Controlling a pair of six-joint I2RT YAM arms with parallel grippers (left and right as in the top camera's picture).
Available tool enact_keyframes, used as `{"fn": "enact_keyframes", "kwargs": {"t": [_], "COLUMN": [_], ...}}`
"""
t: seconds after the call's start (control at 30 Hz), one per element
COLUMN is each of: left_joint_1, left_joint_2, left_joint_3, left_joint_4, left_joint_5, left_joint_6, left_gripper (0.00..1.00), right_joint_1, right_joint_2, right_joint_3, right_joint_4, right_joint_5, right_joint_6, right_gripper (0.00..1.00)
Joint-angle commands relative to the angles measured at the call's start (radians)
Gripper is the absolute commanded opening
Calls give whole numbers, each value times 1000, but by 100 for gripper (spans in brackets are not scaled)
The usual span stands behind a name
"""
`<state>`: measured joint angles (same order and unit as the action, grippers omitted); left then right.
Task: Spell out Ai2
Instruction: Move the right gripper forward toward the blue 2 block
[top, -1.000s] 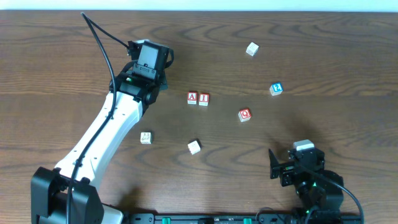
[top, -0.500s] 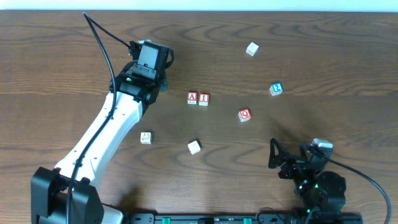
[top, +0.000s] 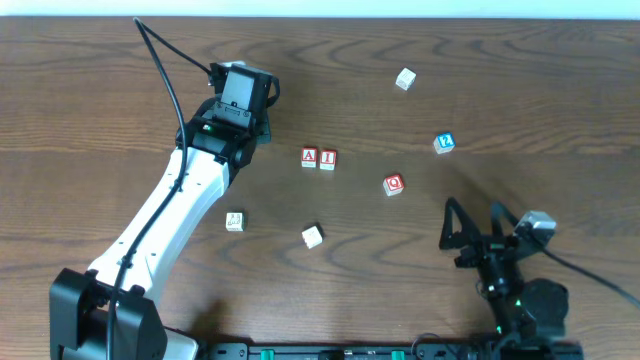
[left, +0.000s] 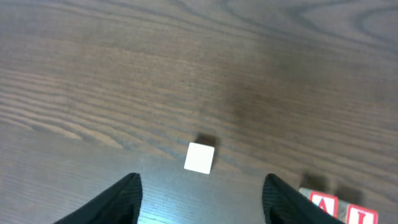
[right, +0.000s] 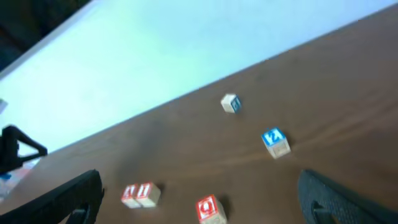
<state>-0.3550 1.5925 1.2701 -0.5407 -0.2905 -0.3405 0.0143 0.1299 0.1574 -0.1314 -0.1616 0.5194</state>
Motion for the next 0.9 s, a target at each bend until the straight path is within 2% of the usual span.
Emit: {"fn": "enact_keyframes", "kwargs": {"t": [0.0,0.1,0.27,0.53,0.63,0.87], "left_joint_1": [1,1,1,1,2,2], "left_joint_2": [-17,-17,-17,-16,-16,-16], "left_joint_3": [16,16,16,16,16,16], "left_joint_4": [4,11,22,21,22,22], "left_joint_5": [5,15,23,30,29,29], "left_joint_6": [1,1,1,0,0,0], "left_gripper": [67,68,69,70,70,70], "right_joint_1": [-9,-21,-42,-42,-42,-41], "right_joint_2": [153,362,703,1226,1381,1602], "right_joint_3": [25,97,292,709,871,1061], "right_joint_4": [80,143,146,-2,-103,-243], "right_joint_5": [1,5,-1,-29,-19,9], "right_joint_6": [15,-8,-158,-429,-521,-644], "right_gripper": [99,99,99,99,99,99]}}
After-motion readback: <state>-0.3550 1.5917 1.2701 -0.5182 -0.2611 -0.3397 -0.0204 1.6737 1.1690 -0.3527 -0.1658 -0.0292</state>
